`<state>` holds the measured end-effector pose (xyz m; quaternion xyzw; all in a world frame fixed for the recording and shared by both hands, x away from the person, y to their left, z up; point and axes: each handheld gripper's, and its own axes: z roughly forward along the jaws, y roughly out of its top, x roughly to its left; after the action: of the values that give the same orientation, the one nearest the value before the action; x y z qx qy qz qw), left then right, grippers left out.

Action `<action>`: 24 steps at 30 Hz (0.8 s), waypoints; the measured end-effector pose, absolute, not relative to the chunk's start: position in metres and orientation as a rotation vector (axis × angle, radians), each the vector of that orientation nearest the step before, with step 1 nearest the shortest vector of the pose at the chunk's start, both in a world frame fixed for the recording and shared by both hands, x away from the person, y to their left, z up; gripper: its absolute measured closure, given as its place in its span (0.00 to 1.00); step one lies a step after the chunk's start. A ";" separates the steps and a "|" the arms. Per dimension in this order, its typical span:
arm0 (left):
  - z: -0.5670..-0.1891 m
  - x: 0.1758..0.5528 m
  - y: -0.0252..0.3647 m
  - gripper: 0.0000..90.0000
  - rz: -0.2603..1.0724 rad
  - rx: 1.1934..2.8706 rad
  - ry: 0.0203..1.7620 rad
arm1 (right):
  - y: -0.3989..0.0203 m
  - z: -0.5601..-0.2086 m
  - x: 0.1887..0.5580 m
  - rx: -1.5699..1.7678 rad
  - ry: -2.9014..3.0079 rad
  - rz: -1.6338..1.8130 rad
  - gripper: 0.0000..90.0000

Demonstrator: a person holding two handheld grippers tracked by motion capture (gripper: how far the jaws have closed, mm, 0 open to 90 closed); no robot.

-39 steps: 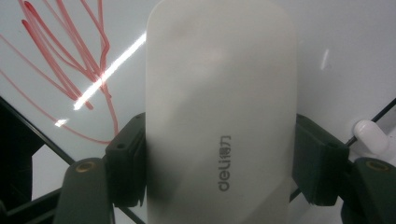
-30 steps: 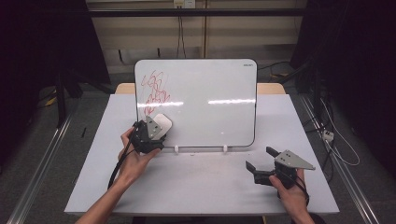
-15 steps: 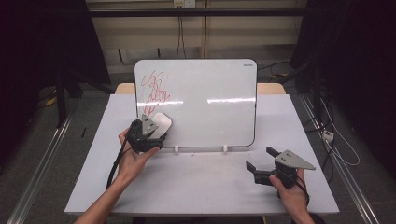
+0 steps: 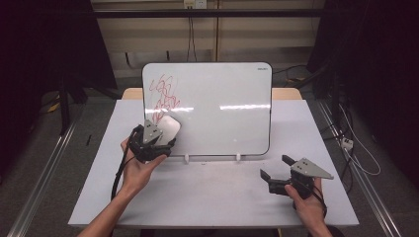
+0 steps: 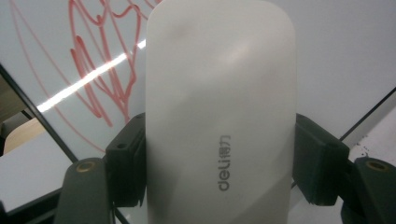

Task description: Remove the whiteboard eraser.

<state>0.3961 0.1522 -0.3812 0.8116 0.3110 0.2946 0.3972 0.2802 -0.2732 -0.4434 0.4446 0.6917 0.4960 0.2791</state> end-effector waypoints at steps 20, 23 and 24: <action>-0.356 0.397 0.169 0.34 0.768 1.967 0.783 | -0.273 -0.443 0.278 1.184 1.870 1.345 0.06; -0.354 0.398 0.169 0.34 0.750 1.953 0.790 | -0.273 -0.443 0.278 1.179 1.872 1.349 0.06; -0.352 0.398 0.169 0.34 0.756 1.955 0.786 | -0.272 -0.443 0.278 1.179 1.872 1.347 0.06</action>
<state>0.3984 0.1693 -0.3515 0.7857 0.3161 0.3038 0.4364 0.2778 -0.2723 -0.4431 0.4381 0.6953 0.5004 0.2724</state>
